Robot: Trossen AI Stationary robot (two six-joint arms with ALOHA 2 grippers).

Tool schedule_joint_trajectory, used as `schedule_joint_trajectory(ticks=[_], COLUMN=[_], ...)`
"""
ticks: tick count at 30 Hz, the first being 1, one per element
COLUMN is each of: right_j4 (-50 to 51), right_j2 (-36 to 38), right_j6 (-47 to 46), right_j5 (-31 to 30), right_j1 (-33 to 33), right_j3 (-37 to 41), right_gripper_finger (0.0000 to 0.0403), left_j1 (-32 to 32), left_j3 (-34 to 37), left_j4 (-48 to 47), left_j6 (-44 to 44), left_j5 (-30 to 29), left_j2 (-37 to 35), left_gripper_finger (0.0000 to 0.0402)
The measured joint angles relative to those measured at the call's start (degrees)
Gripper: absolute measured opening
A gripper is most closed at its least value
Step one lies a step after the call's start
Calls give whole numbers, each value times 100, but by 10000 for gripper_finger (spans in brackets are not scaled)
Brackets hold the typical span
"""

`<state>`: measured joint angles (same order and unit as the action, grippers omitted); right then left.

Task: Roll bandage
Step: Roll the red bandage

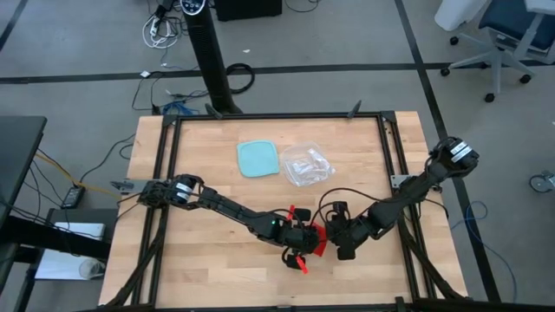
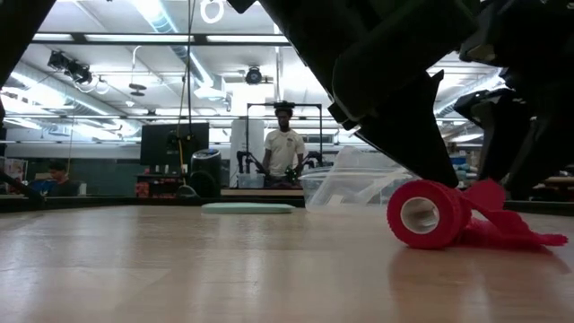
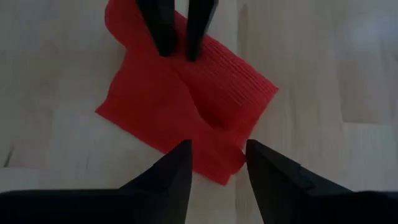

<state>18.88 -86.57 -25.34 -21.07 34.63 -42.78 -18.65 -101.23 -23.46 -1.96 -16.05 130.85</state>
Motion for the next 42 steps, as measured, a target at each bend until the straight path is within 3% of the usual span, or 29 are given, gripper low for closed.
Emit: schedule_joint_trajectory(ticks=[3,9,24,32,42], right_j4=[105,93,815,2095,1935], right_j2=[-49,-49,71,71,73], right_j6=[-52,-155,-1148,-1971,-2293], right_j5=[30,255,267,403,1041], right_j1=[-26,70,1533,1725,1902], right_j3=[-3,-3,-3,-3,-1], right_gripper_finger=[118,10,2,4,43], left_j1=[0,0,0,0,0], left_j3=[0,0,-4,-2,-2], left_j4=[-2,-5,-44,-58,-85], left_j6=[0,8,26,24,24], left_j5=[-5,-18,-28,-28,-29], left_j2=[0,0,0,0,0], left_gripper_finger=[72,72,72,72,72])
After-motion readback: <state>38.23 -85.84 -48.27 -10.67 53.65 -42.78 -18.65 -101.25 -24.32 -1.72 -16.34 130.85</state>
